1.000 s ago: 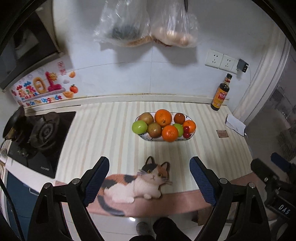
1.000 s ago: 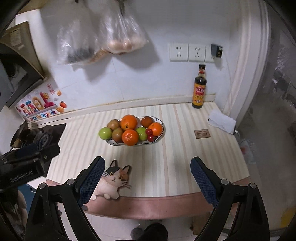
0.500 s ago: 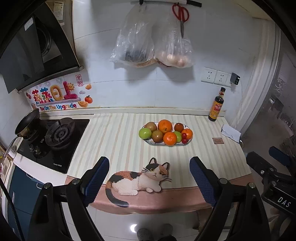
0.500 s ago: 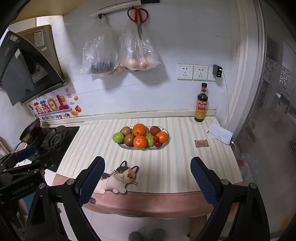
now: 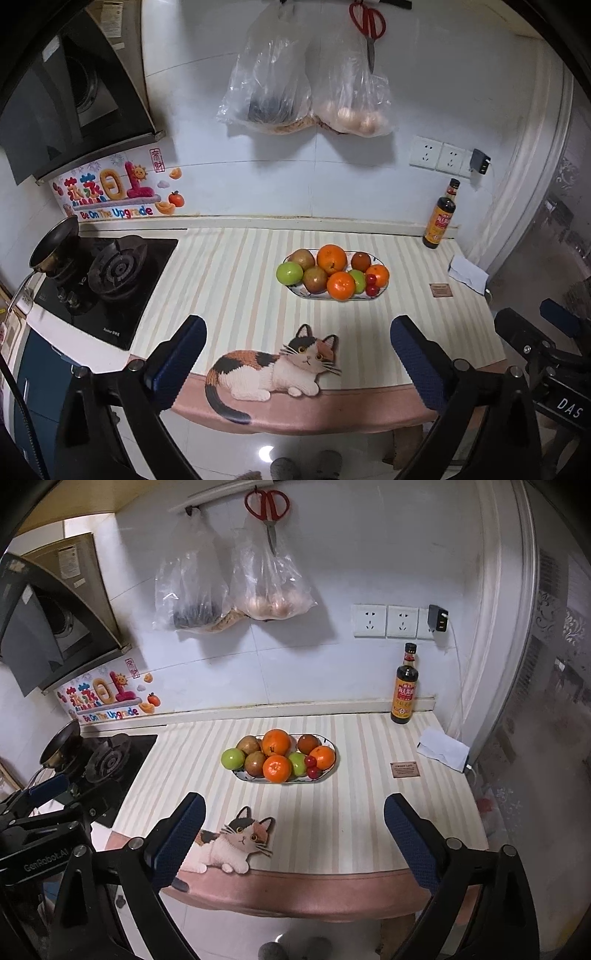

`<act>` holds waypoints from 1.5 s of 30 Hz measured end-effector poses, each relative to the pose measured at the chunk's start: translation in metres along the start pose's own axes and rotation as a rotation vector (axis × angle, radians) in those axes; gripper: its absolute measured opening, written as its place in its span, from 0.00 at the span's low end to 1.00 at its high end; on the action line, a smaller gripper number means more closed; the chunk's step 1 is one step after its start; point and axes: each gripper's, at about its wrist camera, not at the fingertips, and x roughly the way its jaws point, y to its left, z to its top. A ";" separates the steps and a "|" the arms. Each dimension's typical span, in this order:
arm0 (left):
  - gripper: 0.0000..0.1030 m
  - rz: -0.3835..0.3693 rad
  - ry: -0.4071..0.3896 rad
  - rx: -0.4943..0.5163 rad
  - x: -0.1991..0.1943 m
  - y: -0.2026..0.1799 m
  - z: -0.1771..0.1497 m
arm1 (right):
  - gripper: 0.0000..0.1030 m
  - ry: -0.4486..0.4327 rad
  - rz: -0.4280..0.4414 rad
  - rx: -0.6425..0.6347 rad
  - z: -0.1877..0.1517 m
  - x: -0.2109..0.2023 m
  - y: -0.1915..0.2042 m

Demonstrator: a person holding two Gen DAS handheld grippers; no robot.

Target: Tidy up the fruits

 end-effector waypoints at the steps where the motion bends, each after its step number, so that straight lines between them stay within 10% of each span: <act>1: 0.99 0.012 0.008 0.005 0.008 -0.001 0.004 | 0.97 0.004 -0.001 -0.002 0.004 0.006 0.000; 16: 0.99 0.045 0.093 0.003 0.076 0.002 0.036 | 0.97 0.102 -0.006 0.008 0.038 0.108 0.004; 45: 0.99 0.036 0.127 -0.029 0.097 0.003 0.033 | 0.97 0.135 -0.017 -0.027 0.043 0.127 0.001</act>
